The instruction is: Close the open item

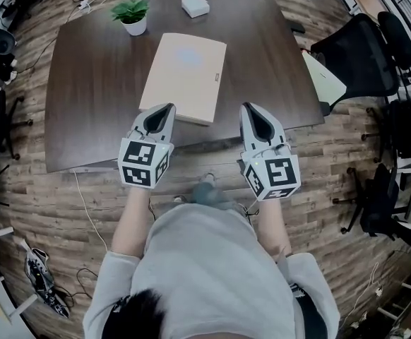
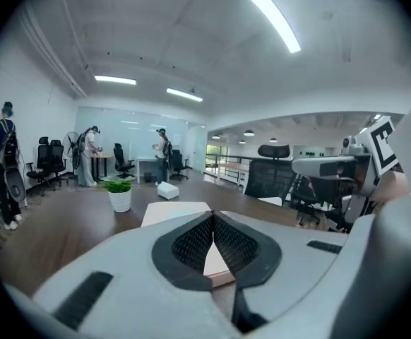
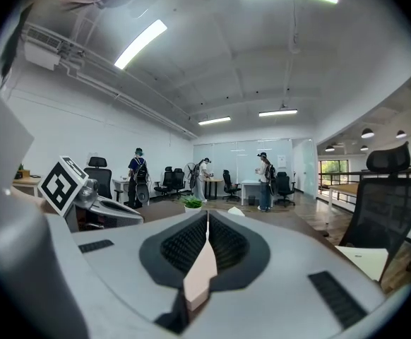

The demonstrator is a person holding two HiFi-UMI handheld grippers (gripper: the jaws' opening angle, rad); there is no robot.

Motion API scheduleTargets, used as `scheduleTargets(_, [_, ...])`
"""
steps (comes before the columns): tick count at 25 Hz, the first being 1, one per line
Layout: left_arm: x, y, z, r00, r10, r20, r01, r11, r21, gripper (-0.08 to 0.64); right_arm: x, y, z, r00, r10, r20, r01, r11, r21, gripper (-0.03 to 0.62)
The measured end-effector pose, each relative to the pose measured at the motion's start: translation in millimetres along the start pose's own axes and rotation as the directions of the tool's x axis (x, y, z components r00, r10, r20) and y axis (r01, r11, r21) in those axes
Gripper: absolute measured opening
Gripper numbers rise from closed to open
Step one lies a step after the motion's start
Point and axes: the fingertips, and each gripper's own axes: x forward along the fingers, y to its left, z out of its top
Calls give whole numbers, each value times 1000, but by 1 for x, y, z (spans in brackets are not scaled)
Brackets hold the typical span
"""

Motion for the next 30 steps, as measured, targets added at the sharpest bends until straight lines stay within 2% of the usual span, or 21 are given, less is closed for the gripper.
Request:
scheduleTargets(10, [-76, 5, 42, 983, 51, 176, -54, 998, 13, 9, -29, 31, 15, 999, -28, 32, 29, 999, -17, 14])
scheduleTargets(18, [-125, 10, 54, 963, 104, 247, -111, 994, 15, 9, -56, 50, 31, 996, -54, 68, 56, 998, -27, 14])
scheduleTargets(25, [-162, 13, 62, 943, 124, 308, -126, 992, -12, 9, -78, 63, 41, 992, -84, 98, 87, 996, -27, 14])
scheduleTargets(30, [-182, 13, 67, 931, 134, 341, -142, 990, -1, 9, -92, 71, 46, 988, -102, 117, 106, 994, -29, 14])
